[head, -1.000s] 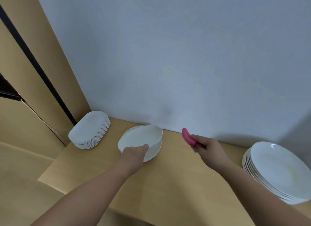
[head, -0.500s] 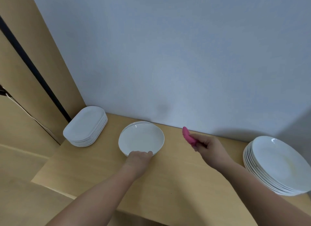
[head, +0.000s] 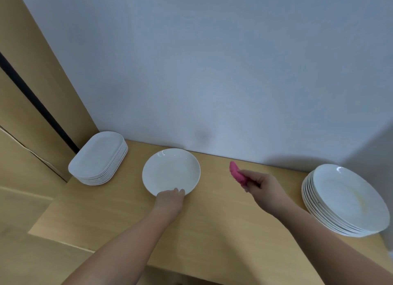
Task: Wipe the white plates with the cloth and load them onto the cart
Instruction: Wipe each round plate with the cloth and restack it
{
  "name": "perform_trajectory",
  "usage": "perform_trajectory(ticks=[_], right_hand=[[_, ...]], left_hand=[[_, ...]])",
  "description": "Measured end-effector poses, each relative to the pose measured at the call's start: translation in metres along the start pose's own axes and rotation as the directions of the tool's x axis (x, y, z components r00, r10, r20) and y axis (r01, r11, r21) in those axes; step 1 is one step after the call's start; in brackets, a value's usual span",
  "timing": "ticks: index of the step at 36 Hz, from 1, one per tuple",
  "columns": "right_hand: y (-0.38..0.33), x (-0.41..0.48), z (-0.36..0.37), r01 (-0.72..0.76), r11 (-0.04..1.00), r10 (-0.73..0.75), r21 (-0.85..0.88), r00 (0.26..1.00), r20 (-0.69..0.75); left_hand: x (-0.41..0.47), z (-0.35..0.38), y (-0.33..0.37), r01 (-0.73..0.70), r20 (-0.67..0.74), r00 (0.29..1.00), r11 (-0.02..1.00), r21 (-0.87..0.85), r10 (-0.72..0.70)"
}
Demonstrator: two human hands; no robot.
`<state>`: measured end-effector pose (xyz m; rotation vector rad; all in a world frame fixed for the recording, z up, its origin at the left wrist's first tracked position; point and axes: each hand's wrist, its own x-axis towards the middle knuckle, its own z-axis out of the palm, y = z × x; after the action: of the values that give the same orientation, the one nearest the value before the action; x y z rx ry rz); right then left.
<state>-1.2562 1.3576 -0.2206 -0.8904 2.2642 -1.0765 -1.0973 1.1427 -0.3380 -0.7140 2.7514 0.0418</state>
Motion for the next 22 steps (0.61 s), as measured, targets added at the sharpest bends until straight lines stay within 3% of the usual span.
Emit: perform_trajectory(ticks=[6,9,17,22], right_hand=[[0.007,-0.002,-0.006,0.002,1.0,-0.002,-0.007,1.0,-0.01],[0.012,-0.006,-0.014,0.007,1.0,-0.007,-0.004,0.999,-0.032],[0.033,-0.033,-0.065,0.023,0.998,-0.014,0.061,0.99,-0.139],[0.06,-0.065,-0.11,0.017,0.997,0.002,0.075,0.968,-0.252]], left_hand=[[0.0,0.0,0.004,0.036,-0.006,0.999,0.999,-0.027,-0.036],[0.001,-0.012,0.02,0.01,-0.078,0.997,0.998,-0.06,-0.015],[0.024,-0.063,0.106,-0.241,-0.235,0.957,0.919,-0.312,0.171],[0.036,-0.081,0.177,-0.421,-0.325,0.881,0.884,-0.203,0.345]])
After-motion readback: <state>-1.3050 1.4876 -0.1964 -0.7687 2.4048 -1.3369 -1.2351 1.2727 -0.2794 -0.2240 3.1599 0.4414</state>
